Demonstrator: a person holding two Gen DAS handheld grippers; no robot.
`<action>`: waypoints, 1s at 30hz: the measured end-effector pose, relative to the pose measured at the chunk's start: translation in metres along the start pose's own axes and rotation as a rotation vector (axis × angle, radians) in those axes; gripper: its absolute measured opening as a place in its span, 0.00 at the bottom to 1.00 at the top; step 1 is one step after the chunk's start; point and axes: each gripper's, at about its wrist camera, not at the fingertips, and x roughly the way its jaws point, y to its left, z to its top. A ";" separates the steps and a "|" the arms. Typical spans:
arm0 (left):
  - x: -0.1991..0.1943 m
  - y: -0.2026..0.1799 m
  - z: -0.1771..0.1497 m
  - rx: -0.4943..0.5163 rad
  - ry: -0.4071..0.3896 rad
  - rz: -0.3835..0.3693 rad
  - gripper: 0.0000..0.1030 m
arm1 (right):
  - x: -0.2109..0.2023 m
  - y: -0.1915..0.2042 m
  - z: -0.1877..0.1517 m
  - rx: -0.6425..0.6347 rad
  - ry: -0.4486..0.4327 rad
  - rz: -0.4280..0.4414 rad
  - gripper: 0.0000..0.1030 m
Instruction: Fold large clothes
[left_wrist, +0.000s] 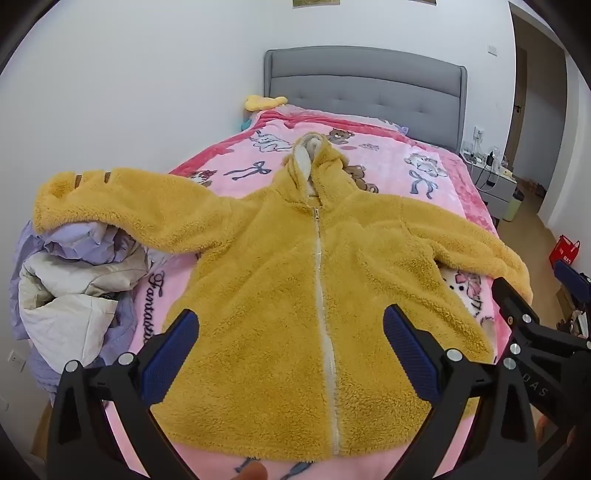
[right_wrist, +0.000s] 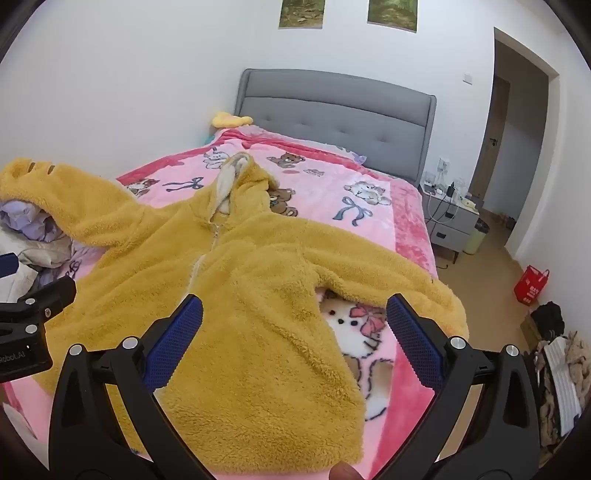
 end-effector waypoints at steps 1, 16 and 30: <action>-0.001 0.001 0.001 -0.004 -0.007 0.001 0.95 | 0.000 0.000 -0.001 -0.006 -0.003 -0.007 0.93; -0.003 0.002 0.004 -0.002 -0.005 0.000 0.95 | 0.011 0.003 -0.006 -0.006 0.011 -0.012 0.93; -0.002 0.002 0.006 0.003 -0.010 0.007 0.95 | 0.013 0.002 -0.003 -0.008 0.006 -0.013 0.93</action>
